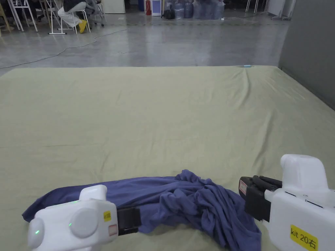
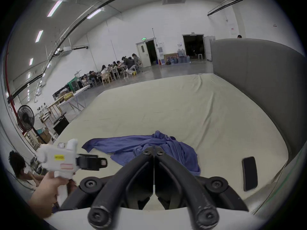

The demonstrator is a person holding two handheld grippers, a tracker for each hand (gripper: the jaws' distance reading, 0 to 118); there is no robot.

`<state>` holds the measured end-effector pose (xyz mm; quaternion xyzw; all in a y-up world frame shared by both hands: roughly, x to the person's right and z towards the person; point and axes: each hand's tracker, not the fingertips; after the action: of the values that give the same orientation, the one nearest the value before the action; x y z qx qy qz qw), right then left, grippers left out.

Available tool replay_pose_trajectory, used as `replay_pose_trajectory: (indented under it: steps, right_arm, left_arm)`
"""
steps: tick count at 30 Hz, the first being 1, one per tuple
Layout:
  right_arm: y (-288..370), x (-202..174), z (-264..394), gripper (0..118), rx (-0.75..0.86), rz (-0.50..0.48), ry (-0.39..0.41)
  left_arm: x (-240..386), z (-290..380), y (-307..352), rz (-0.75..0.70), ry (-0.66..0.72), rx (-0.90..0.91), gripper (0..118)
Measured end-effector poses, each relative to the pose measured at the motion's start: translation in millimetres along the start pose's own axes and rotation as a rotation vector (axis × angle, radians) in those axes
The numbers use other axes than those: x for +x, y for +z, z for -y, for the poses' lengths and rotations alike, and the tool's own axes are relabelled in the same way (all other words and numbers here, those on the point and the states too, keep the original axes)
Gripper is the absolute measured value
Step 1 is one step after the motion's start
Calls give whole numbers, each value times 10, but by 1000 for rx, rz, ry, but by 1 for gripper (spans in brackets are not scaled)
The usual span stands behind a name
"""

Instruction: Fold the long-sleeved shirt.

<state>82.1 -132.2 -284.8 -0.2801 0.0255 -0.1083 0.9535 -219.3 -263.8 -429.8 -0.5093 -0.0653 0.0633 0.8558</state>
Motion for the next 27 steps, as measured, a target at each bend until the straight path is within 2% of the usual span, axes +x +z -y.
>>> replay_pose_trajectory:
  steps: [1,2,4,6,7,8,10,11,12,13,15,16,17,18,19,20,22,24,27]
  right_arm:
    - [-8,10,0,0,-2,2,2]
    - [-29,24,1,0,-5,7,3]
    - [-85,60,7,0,-15,20,-1]
    - [-147,114,19,0,-31,40,-5]
    - [-178,138,20,0,-40,49,-6]
    - [-211,164,18,0,-48,57,-7]
    - [-276,215,3,0,-61,74,-5]
    - [-332,245,-25,0,-68,87,3]
    - [-405,281,-63,0,-75,111,13]
    - [-471,315,-98,0,-81,138,23]
    - [-690,401,-206,0,-83,146,31]
    - [-803,442,-261,5,-88,147,31]
    - [-937,493,-317,31,-109,143,19]
    - [-1107,552,-369,70,-138,92,-21]
    - [-1275,606,-416,70,-171,52,-40]
    - [-1505,663,-448,82,-231,21,-73]
    - [-1899,758,-474,118,-307,33,-127]
    - [-2338,781,-452,118,-410,37,-121]
    - [-2905,755,-300,118,-562,76,-92]
  left_arm:
    - [-11,-26,-118,-10,-13,-29,116]
    - [-7,-103,-302,-14,-7,0,114]
    - [-19,-157,-640,-35,-8,-53,111]
    - [0,-248,-957,-50,-19,-75,102]
    - [-1,-259,-1096,-85,-36,-89,90]
    - [-1,-254,-1226,-124,-55,-110,84]
    - [39,-260,-1233,-111,-60,-101,82]
    - [95,-261,-1136,-130,-84,-69,69]
    - [147,-249,-1075,-117,-135,-54,41]
    - [185,-223,-1005,-106,-166,-36,0]
    - [205,-214,-787,-29,-129,-37,0]
    - [186,-206,-721,12,-114,-68,0]
    - [167,-192,-629,66,-85,-58,0]
    - [167,-213,-502,89,-73,-35,0]
    - [156,-202,-398,76,-85,-14,0]
    - [143,-189,-293,64,-88,0,0]
    - [133,-214,-154,78,-71,10,0]
    - [117,-206,-50,132,-45,0,0]
    - [145,-185,65,115,-77,8,0]
